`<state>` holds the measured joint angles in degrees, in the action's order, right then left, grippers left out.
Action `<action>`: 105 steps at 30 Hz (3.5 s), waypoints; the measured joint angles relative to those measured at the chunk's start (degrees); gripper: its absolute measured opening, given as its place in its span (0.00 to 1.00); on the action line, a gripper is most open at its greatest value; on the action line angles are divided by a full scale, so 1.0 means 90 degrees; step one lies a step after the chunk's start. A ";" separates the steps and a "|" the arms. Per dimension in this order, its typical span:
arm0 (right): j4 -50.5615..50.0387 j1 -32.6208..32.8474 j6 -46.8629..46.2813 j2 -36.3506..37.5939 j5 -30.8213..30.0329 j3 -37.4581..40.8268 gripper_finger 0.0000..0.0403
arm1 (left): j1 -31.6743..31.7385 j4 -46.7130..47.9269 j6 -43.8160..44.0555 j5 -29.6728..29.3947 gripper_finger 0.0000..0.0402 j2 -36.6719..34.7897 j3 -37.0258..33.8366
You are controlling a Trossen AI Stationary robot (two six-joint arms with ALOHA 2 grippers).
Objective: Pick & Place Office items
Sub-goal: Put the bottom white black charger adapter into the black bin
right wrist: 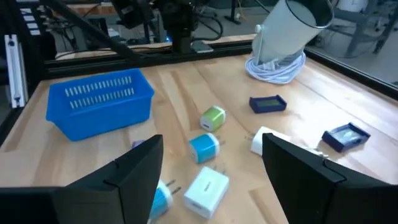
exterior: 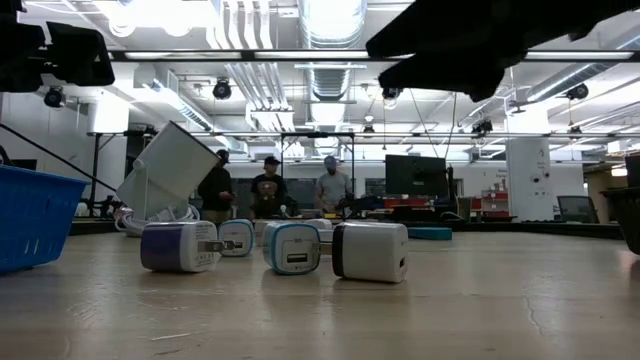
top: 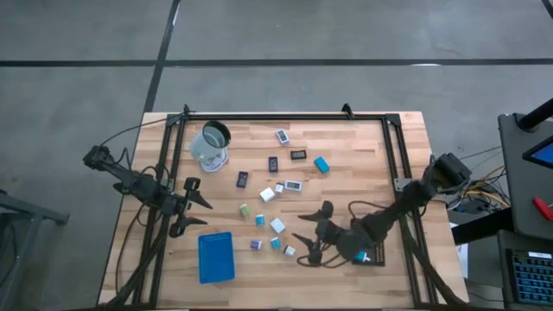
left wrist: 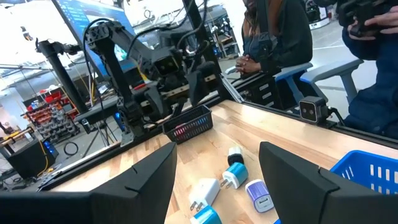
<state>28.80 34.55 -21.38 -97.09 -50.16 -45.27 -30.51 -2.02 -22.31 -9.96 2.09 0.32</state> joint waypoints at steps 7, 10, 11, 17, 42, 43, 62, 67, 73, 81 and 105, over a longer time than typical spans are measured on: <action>0.0013 0.0572 -0.0501 -0.0214 -0.0578 -0.0101 0.67 | -0.0001 0.0002 -0.0002 0.0000 0.58 0.0000 0.0000; 0.0007 0.0656 -0.0558 -0.0342 -0.0573 -0.0138 0.65 | 0.0000 0.0002 0.0000 0.0000 0.58 0.0000 0.0000; 0.0016 0.0662 -0.0588 -0.0420 -0.0539 -0.0182 0.65 | -0.0001 0.0002 -0.0002 0.0000 0.58 0.0000 0.0000; 0.0026 0.0661 -0.0891 -0.1015 -0.0387 -0.0486 0.63 | -0.0001 0.0005 -0.0001 0.0001 0.58 0.0000 0.0000; -0.0009 0.0660 -0.1710 -0.2675 -0.0386 -0.1288 0.62 | 0.0001 0.0000 -0.0001 -0.0002 0.58 0.0000 0.0000; -0.0009 0.0660 -0.1718 -0.2704 -0.0370 -0.1287 0.62 | 0.0000 0.0000 -0.0002 -0.0002 0.58 0.0000 0.0000; -0.0403 0.0425 -0.2316 -0.2853 0.0328 -0.1278 0.60 | 0.0001 0.0000 0.0000 -0.0002 0.58 0.0000 0.0000; -0.0447 0.0355 -0.2415 -0.2853 0.0453 -0.1278 0.60 | -0.0001 -0.0002 -0.0002 -0.0002 0.58 0.0000 0.0000; -0.0449 0.0368 -0.2416 -0.2853 0.0467 -0.1278 0.60 | 0.0001 -0.0002 -0.0002 -0.0002 0.58 0.0000 0.0000; -0.0464 0.0352 -0.2417 -0.2853 0.0465 -0.1278 0.55 | 0.0001 -0.0002 0.0000 -0.0002 0.58 0.0000 0.0000; -0.0466 0.0346 -0.2452 -0.2853 0.0465 -0.1280 0.34 | 0.0001 -0.0002 0.0000 -0.0002 0.58 0.0000 -0.0001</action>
<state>24.60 37.67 -43.45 -122.76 -45.98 -56.80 -30.50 -2.04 -22.31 -9.98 2.09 0.30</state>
